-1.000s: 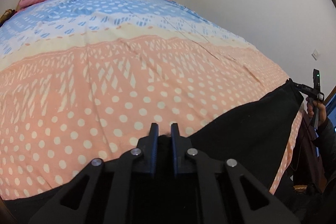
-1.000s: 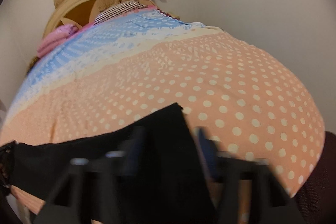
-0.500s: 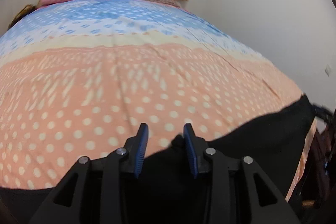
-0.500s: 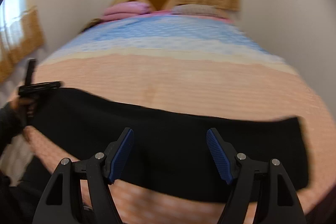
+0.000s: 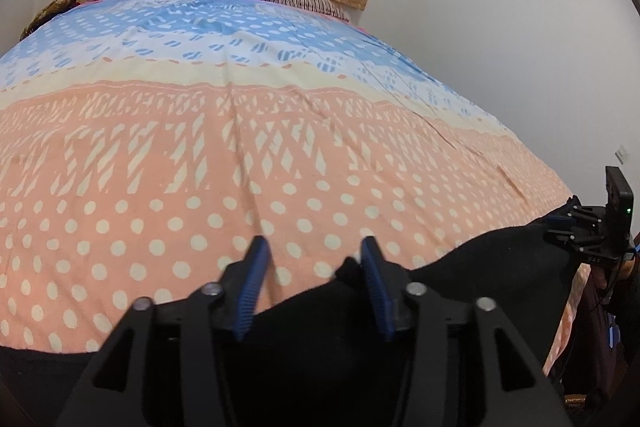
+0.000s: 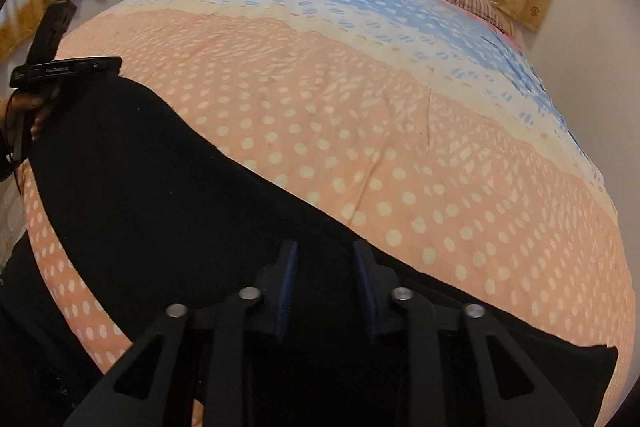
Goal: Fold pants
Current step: 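Open both tools and release the folded black pants onto the bed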
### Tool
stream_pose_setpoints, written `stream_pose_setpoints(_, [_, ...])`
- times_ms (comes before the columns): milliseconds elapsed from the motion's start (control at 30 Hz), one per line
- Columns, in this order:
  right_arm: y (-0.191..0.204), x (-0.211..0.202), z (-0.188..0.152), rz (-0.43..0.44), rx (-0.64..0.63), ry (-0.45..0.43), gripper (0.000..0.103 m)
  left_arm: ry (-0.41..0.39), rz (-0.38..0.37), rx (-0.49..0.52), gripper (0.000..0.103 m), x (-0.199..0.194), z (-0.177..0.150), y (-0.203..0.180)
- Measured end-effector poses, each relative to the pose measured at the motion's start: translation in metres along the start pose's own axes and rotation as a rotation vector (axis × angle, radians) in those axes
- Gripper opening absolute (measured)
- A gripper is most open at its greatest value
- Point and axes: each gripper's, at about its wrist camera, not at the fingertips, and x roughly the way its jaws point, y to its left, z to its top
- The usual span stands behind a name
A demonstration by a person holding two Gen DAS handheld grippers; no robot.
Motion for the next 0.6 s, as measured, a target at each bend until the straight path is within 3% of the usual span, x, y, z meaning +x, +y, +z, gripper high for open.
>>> stream_pose_setpoints(67, [0.001, -0.002, 0.004, -0.027, -0.013, -0.005, 0.004, 0.004, 0.001, 0.006, 0.055, 0.001, 0.0, -0.001])
stream_pose_setpoints(100, [0.001, -0.003, 0.005, -0.032, -0.015, -0.009, 0.003, 0.004, 0.003, 0.008, 0.055, 0.0, 0.0, -0.001])
stream_pose_setpoints(300, [-0.011, 0.001, 0.018, -0.095, 0.054, -0.044, 0.002, -0.015, 0.029, 0.022, 0.061, -0.002, -0.002, -0.003])
stream_pose_setpoints(467, [-0.01, 0.006, 0.013, -0.098, 0.062, -0.057, 0.003, -0.019, 0.037, 0.035, 0.066, -0.004, -0.003, -0.005])
stream_pose_setpoints(533, [-0.013, -0.002, 0.01, -0.12, 0.088, -0.067, 0.02, -0.023, 0.043, 0.035, 0.07, -0.004, -0.003, -0.004])
stream_pose_setpoints(567, [-0.014, -0.009, 0.006, -0.14, 0.108, -0.083, 0.041, -0.026, 0.043, 0.036, 0.07, -0.005, -0.003, -0.004])
stream_pose_setpoints(600, [-0.014, -0.02, 0.001, -0.126, 0.134, -0.111, 0.048, -0.03, 0.044, 0.037, 0.07, -0.005, -0.004, -0.005])
